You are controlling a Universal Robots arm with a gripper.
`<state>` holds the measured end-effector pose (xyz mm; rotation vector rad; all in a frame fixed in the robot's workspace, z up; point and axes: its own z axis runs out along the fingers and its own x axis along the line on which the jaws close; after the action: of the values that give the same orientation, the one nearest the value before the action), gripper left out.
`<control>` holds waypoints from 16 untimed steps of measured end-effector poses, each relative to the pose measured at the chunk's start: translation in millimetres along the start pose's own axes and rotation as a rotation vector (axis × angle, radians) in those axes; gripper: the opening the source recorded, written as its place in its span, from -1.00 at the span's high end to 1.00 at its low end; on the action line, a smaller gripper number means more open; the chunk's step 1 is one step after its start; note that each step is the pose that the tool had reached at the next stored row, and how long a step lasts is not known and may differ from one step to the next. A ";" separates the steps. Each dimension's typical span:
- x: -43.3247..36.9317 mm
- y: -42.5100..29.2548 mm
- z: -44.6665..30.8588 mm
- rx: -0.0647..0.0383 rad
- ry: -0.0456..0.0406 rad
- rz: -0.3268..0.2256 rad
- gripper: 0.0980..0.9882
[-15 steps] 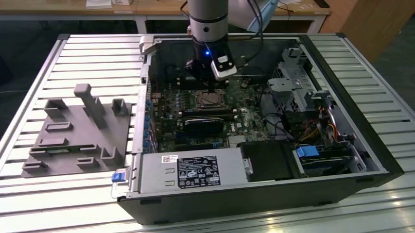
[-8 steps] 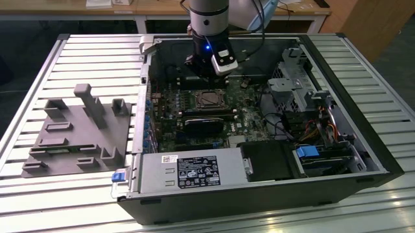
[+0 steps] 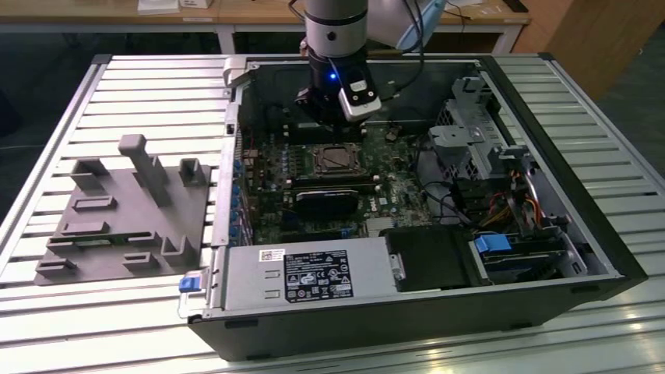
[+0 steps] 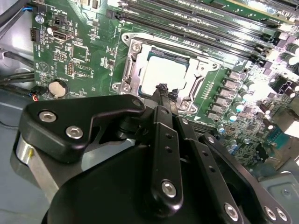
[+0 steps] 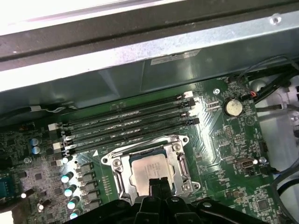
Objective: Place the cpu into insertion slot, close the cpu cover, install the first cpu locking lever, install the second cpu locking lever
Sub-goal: 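Install the first cpu locking lever, then install the second cpu locking lever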
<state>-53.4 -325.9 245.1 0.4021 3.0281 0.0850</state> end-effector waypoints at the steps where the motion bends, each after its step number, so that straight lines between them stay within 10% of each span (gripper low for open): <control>1: 0.0 0.0 0.0 0.000 0.0003 0.000 0.99; 16: -2.4 -6.9 -0.2 0.002 0.0073 0.000 0.99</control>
<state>-53.0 -333.2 245.0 0.4034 3.0355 0.0840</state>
